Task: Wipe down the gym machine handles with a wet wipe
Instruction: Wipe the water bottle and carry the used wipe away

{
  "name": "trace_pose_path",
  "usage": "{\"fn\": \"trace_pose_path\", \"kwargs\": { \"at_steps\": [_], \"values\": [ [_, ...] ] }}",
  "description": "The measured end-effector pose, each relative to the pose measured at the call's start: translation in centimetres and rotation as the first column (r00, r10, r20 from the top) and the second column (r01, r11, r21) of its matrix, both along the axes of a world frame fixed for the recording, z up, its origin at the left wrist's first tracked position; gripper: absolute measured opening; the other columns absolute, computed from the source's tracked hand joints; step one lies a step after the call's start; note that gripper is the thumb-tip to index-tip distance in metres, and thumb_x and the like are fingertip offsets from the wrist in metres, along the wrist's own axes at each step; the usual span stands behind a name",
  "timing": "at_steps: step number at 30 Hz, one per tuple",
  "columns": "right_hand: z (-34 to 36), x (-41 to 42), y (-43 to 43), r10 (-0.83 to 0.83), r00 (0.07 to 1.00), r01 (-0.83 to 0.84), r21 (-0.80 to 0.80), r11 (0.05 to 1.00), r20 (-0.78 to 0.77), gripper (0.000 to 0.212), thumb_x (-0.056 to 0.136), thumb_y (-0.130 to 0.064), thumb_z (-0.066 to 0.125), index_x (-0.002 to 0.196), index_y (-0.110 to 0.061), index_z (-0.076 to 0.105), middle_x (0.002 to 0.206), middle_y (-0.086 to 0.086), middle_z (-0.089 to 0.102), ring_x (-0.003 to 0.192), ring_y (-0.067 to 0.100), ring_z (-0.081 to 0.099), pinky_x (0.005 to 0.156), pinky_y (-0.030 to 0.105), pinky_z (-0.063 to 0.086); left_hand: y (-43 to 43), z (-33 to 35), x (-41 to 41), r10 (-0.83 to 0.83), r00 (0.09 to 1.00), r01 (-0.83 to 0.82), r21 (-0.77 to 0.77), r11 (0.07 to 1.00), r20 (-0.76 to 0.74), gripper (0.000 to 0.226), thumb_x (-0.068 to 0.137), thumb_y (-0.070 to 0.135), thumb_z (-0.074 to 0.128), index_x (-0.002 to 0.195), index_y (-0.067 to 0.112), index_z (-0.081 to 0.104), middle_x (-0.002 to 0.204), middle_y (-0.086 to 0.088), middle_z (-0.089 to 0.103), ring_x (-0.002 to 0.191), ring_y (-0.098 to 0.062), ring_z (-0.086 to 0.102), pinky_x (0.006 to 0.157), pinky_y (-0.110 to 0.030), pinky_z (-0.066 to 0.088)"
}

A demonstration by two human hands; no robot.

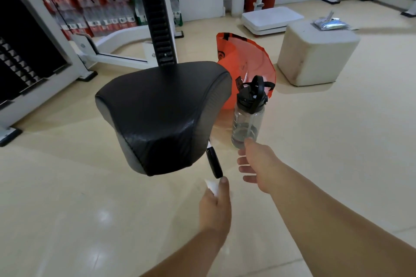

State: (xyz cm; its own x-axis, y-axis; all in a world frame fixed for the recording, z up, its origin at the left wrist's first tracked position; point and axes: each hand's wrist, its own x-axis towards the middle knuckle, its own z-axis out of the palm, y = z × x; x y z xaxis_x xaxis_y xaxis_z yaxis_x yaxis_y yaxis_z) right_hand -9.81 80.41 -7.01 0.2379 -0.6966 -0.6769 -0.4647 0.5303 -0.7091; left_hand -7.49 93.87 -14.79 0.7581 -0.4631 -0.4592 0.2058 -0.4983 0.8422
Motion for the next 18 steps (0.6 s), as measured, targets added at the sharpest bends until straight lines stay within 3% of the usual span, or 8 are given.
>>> {"fn": "trace_pose_path", "kwargs": {
  "at_steps": [2,4,6,9,11,14,16,18],
  "values": [
    [-0.1,-0.1,0.1,-0.029,1.000,0.029,0.003,1.000,-0.009,0.048,0.105,-0.046,0.040,0.117,-0.008,0.067,0.097,0.009,0.067,0.084,0.026,0.061,0.078,0.040,0.052,0.2,0.4,1.4,-0.025,0.996,0.032,-0.092,0.995,0.083,0.054,0.082,0.066,0.044,0.091,0.015,0.061,0.073,-0.001,0.060,0.070,-0.020,0.056,0.067,-0.036,0.048],
    [-0.1,-0.2,0.2,-0.017,0.999,0.017,0.006,1.000,-0.029,0.050,0.106,-0.049,0.039,0.117,-0.009,0.066,0.100,0.010,0.068,0.087,0.025,0.062,0.079,0.040,0.052,0.8,0.7,2.2,-0.015,0.991,0.033,-0.128,0.991,0.135,0.050,0.085,0.065,0.040,0.086,0.018,0.057,0.072,-0.001,0.059,0.072,-0.020,0.053,0.068,-0.039,0.046],
    [-0.1,-0.3,0.0,-0.008,0.999,0.009,0.014,1.000,-0.047,0.051,0.106,-0.050,0.039,0.117,-0.009,0.067,0.109,0.011,0.072,0.095,0.026,0.067,0.084,0.041,0.054,1.0,1.5,2.4,0.119,0.992,-0.109,-0.186,0.976,0.044,0.032,0.099,0.049,0.041,0.084,0.025,0.056,0.075,0.004,0.056,0.081,-0.024,0.052,0.075,-0.039,0.043],
    [0.0,-0.1,-0.1,-0.014,0.998,0.017,0.040,0.999,-0.060,0.051,0.107,-0.050,0.039,0.117,-0.008,0.067,0.113,0.013,0.073,0.100,0.028,0.070,0.093,0.045,0.055,-1.3,3.9,3.9,0.368,0.907,-0.402,-0.163,0.901,-0.205,0.021,0.110,0.024,0.038,0.109,0.020,0.059,0.112,-0.003,0.051,0.113,-0.032,0.053,0.095,-0.040,0.041],
    [-0.1,0.2,0.2,0.009,0.999,-0.007,0.042,0.999,-0.046,0.053,0.107,-0.050,0.037,0.121,-0.008,0.066,0.115,0.013,0.072,0.094,0.027,0.067,0.092,0.045,0.055,-3.3,6.2,5.4,0.308,0.887,-0.395,-0.219,0.892,-0.343,0.022,0.112,0.026,0.035,0.108,0.026,0.057,0.121,-0.008,0.049,0.129,-0.038,0.053,0.108,-0.047,0.041],
    [-0.3,0.8,0.7,0.054,0.998,-0.054,0.022,0.998,-0.031,0.057,0.106,-0.054,0.035,0.132,-0.010,0.060,0.116,0.012,0.070,0.100,0.028,0.066,0.083,0.043,0.052,-5.4,8.3,5.9,0.155,0.887,-0.306,-0.302,0.903,-0.436,0.037,0.110,0.038,0.034,0.111,0.014,0.062,0.105,-0.011,0.066,0.090,-0.032,0.065,0.080,-0.042,0.050],
    [-0.4,1.1,0.5,0.056,0.998,-0.055,0.011,0.998,-0.029,0.057,0.106,-0.054,0.033,0.133,-0.011,0.060,0.118,0.012,0.070,0.098,0.027,0.065,0.077,0.040,0.050,-5.9,7.8,5.7,0.143,0.884,-0.301,-0.309,0.902,-0.444,0.036,0.106,0.037,0.036,0.094,0.013,0.060,0.072,-0.003,0.057,0.058,-0.019,0.048,0.057,-0.031,0.039],
    [-0.4,1.1,0.3,0.053,0.998,-0.052,0.020,0.998,-0.034,0.058,0.106,-0.054,0.033,0.132,-0.010,0.060,0.117,0.012,0.070,0.099,0.027,0.066,0.081,0.042,0.051,-6.0,7.3,6.0,0.155,0.887,-0.307,-0.304,0.902,-0.435,0.036,0.106,0.035,0.036,0.080,0.017,0.053,0.057,0.002,0.043,0.048,-0.015,0.032,0.052,-0.028,0.029]
  ]
}}
